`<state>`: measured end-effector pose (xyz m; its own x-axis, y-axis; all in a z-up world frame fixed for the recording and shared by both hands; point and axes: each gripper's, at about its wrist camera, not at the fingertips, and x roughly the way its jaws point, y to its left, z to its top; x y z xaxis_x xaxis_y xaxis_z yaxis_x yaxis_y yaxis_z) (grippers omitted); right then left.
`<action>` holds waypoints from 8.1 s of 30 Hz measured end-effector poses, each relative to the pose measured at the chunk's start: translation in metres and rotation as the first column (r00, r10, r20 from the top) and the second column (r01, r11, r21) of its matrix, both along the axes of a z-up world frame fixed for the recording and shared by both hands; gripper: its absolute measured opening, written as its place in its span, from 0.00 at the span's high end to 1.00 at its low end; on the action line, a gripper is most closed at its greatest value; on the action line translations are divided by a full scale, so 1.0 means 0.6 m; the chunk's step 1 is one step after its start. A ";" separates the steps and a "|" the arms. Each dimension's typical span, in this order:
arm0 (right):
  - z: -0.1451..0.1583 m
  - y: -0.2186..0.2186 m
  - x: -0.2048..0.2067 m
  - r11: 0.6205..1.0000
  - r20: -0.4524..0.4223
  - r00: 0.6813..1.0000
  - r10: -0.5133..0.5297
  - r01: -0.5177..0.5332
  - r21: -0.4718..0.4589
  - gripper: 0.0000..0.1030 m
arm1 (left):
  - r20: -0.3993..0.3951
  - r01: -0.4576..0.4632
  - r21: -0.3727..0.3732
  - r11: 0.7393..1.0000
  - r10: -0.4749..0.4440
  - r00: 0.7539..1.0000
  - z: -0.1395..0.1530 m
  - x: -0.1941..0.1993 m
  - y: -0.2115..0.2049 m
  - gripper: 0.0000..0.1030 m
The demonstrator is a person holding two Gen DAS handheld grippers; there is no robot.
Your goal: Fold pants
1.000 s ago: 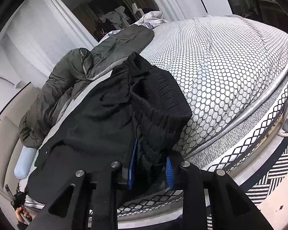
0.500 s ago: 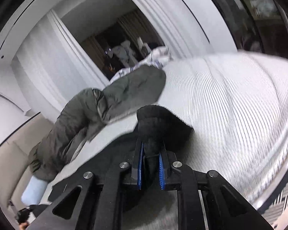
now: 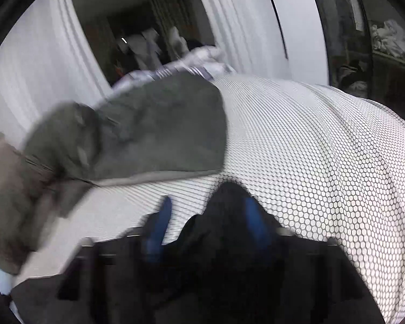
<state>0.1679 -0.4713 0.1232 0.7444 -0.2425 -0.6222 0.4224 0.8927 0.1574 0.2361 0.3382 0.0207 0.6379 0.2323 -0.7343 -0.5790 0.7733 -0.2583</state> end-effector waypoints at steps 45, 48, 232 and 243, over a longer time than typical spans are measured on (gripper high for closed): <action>-0.127 -0.022 -0.263 0.961 -0.035 0.998 0.061 -0.049 0.272 0.11 | 0.016 -0.007 -0.144 0.990 0.010 1.000 -0.091 -0.194 -0.116 0.71; -0.131 -0.029 -0.275 0.949 -0.029 0.998 0.063 -0.051 0.311 0.11 | 0.025 0.032 -0.237 0.971 -0.027 0.999 -0.108 -0.212 -0.118 0.71; -0.214 0.175 0.098 0.931 -0.383 0.914 0.132 -0.247 -0.269 0.10 | -0.256 0.668 0.113 0.736 -0.628 0.735 -0.087 -0.093 -0.618 0.00; -0.154 0.418 0.127 0.806 -0.257 0.803 0.538 -0.579 -0.124 0.10 | -0.135 0.711 0.122 0.693 -0.698 0.703 -0.039 -0.085 -0.673 0.02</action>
